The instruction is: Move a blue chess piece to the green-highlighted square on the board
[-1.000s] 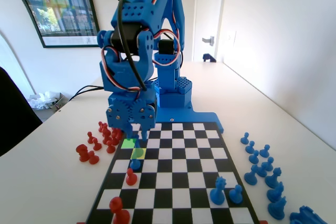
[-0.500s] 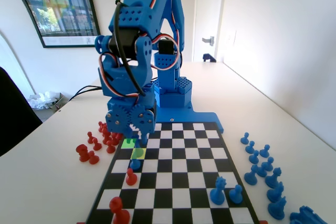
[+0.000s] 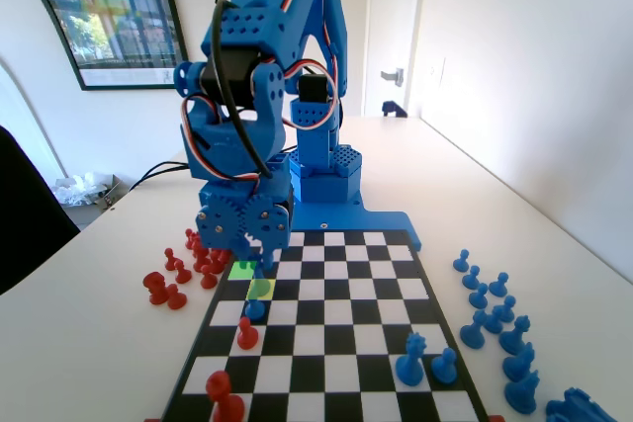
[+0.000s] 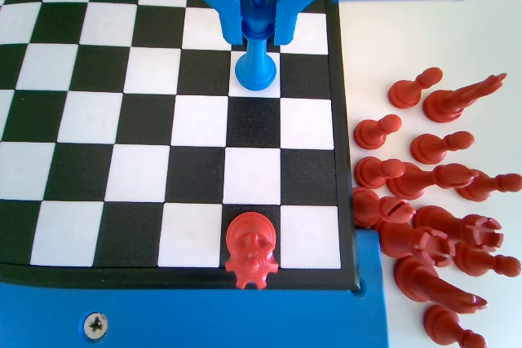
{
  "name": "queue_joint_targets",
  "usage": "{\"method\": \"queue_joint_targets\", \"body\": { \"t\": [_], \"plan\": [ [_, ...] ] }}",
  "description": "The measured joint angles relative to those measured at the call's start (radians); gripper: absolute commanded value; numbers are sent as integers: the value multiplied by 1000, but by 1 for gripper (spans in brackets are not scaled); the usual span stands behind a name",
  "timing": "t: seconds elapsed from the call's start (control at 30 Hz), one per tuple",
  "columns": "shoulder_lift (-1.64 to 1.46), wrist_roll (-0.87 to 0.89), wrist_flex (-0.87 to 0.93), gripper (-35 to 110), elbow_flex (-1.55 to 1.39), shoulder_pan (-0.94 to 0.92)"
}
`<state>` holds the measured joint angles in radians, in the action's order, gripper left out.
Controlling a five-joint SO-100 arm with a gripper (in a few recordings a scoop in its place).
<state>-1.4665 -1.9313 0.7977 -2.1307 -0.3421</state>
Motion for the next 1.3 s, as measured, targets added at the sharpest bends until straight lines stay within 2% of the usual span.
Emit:
{"method": "queue_joint_targets", "body": {
  "t": [0.27,0.8,1.3],
  "plan": [
    [0,-20,31,1,2,-17],
    [-67,-75,284,1,67,-52],
    [-86,-155,166,1,9,-141]
  ]
}}
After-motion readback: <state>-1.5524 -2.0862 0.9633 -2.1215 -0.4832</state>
